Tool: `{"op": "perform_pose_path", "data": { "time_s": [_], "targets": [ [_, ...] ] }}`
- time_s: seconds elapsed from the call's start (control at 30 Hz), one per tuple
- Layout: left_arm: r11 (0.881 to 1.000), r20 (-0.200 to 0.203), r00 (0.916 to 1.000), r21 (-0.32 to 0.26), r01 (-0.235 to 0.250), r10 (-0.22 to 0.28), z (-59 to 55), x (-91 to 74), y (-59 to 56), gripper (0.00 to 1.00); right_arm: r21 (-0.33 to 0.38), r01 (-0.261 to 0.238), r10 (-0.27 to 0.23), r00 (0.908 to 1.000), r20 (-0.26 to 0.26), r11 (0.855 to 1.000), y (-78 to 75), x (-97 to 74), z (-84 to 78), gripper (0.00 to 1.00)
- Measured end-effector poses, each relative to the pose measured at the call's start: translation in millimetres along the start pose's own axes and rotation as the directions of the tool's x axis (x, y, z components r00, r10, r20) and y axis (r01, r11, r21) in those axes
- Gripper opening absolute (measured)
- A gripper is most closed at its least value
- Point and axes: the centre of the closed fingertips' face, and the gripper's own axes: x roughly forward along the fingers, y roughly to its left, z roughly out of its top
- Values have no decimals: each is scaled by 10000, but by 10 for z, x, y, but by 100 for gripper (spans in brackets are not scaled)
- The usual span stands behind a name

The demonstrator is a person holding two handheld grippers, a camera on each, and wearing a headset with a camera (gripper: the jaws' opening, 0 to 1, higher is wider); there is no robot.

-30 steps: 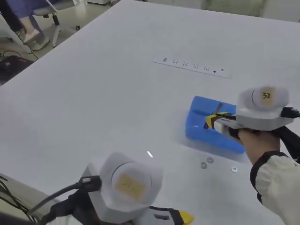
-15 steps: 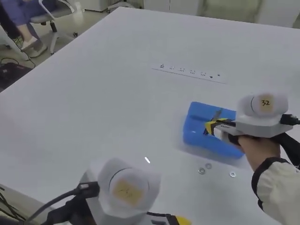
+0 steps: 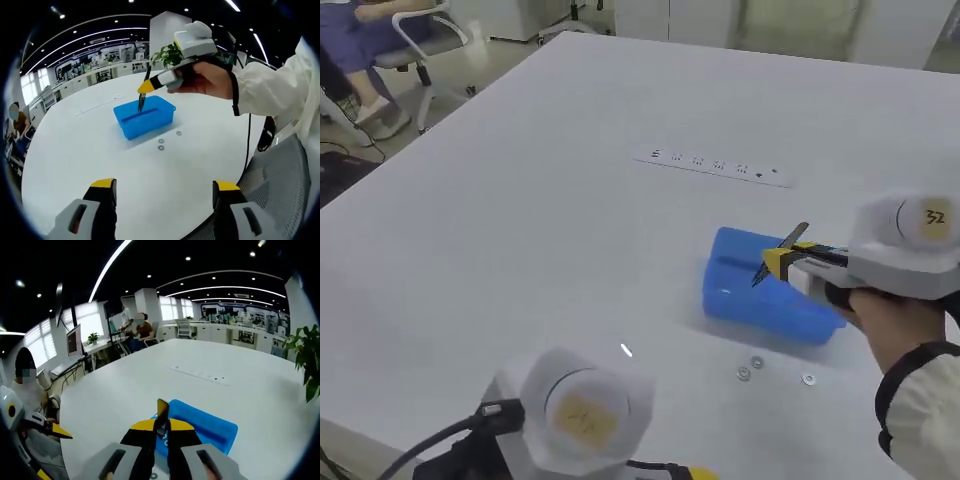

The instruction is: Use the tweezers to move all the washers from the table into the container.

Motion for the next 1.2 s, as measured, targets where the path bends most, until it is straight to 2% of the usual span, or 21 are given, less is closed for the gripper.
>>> {"op": "perform_pose_path", "data": {
  "time_s": [0.23,0.43,0.6,1.0,1.03,1.2],
  "targets": [
    [9999,36,9999,8,-155,155,13,-23,27,80,-24,-90,91,9992,387,10000,101,-162,86,4],
    [9998,15,9998,16,-214,214,12,-16,27,80,-68,-393,396,9983,431,9992,177,-230,50,4],
    [9998,42,9998,-16,-219,219,20,-10,20,80,-122,-585,587,9980,214,9982,225,-258,-87,4],
    [9995,27,9995,-64,-324,325,6,-35,27,79,218,-660,670,9966,-482,9976,184,-221,-439,4],
    [9994,6,9994,-83,-348,348,-2,-35,28,79,269,-676,693,9952,-684,9973,182,-214,-496,4],
    [9995,-53,9995,-61,-309,309,-20,-16,22,79,399,-711,749,9916,-1050,9967,188,-195,-662,4]
  ]
}}
